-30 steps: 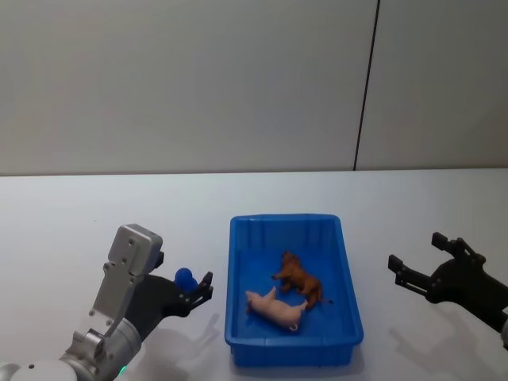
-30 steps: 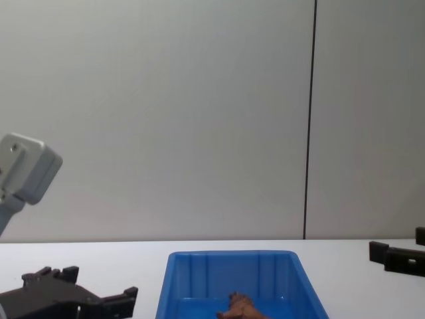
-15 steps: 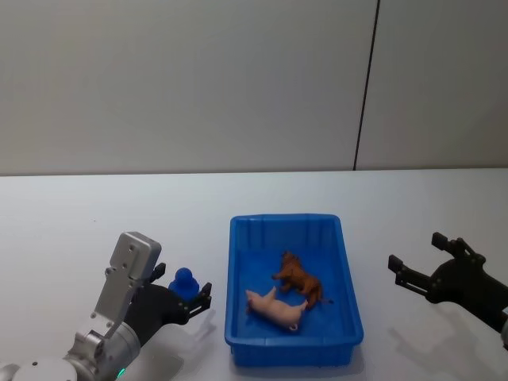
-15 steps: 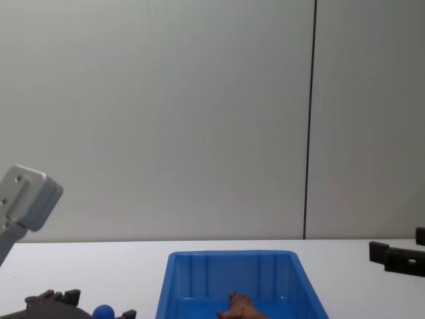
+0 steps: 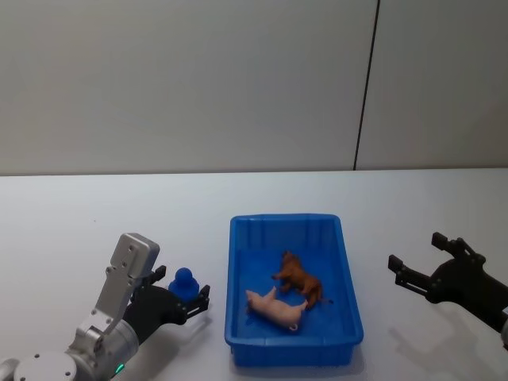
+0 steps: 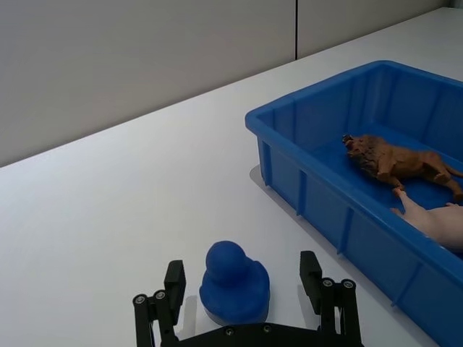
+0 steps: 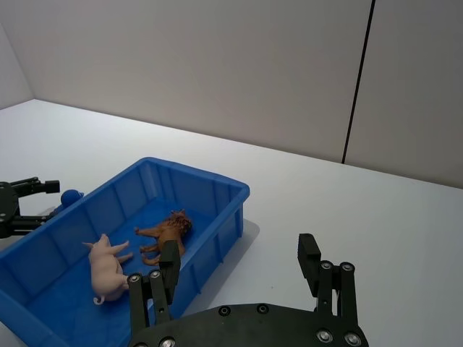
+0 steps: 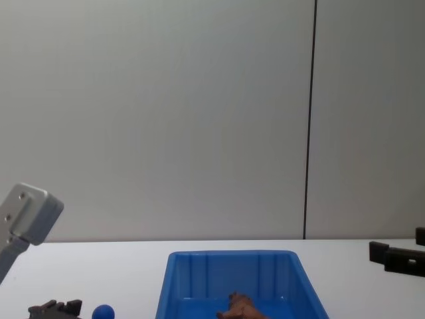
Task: Pick up the two dolls from the table and place them into the box.
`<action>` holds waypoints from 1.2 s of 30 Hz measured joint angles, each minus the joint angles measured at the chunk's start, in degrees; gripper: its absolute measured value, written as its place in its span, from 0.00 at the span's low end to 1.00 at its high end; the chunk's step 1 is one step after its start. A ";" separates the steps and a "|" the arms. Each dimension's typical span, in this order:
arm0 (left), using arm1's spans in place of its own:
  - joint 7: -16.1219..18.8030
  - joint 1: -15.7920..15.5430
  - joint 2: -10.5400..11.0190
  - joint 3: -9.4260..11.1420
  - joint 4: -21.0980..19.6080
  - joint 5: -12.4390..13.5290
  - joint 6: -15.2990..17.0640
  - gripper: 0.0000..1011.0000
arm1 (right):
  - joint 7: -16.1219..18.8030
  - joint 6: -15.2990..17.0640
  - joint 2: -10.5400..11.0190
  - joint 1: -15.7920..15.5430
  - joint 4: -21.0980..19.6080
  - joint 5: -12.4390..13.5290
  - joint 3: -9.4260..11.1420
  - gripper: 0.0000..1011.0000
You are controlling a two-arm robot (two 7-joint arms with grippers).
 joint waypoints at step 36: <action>-6.03 -5.55 -2.70 -0.61 10.49 3.12 -3.13 0.54 | 0.00 0.00 0.00 0.00 0.00 0.00 0.00 0.99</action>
